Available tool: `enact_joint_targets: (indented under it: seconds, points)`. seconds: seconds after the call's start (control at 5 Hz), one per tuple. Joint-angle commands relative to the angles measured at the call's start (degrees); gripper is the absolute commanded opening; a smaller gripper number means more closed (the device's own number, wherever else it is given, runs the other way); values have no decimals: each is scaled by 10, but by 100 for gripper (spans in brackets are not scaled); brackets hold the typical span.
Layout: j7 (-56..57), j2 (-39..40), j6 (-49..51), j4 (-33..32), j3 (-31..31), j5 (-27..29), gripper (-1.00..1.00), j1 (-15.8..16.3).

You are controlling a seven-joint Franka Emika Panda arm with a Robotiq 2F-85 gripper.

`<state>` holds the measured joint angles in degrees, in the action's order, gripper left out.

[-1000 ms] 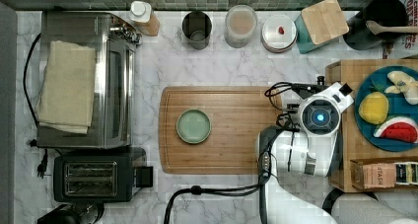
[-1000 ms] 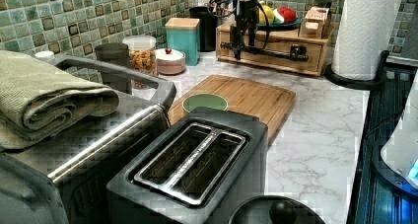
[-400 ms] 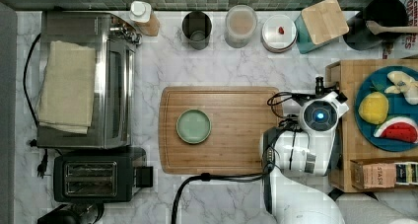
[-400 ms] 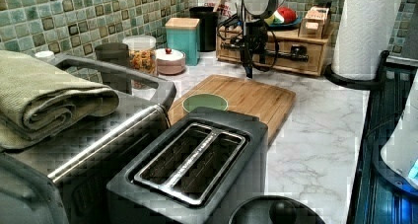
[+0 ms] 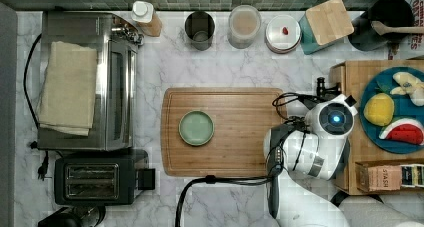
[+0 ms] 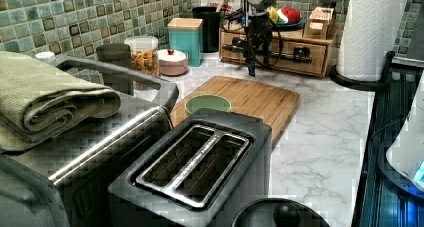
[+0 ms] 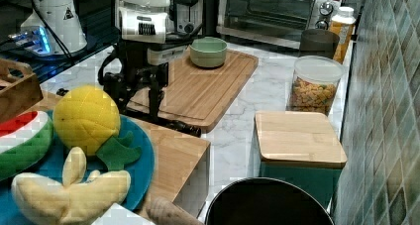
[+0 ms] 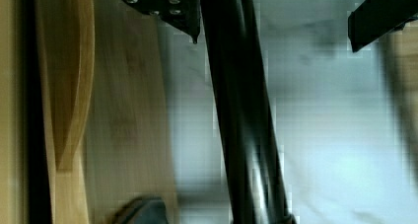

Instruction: Open the drawer.

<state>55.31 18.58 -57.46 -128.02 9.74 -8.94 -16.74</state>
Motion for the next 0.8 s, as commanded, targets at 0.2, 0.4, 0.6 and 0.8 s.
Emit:
enact_joint_targets:
  seconds: [0.2,0.4,0.6,0.8]
  points:
    - [-47,-14,-33,-62,-103,58,100,76]
    - [-110,-31,8,-66,-124,46,100,104]
    - [-186,-56,28,-76,-141,31,100,142]
    - [-185,-62,30,-77,-172,41,100,144]
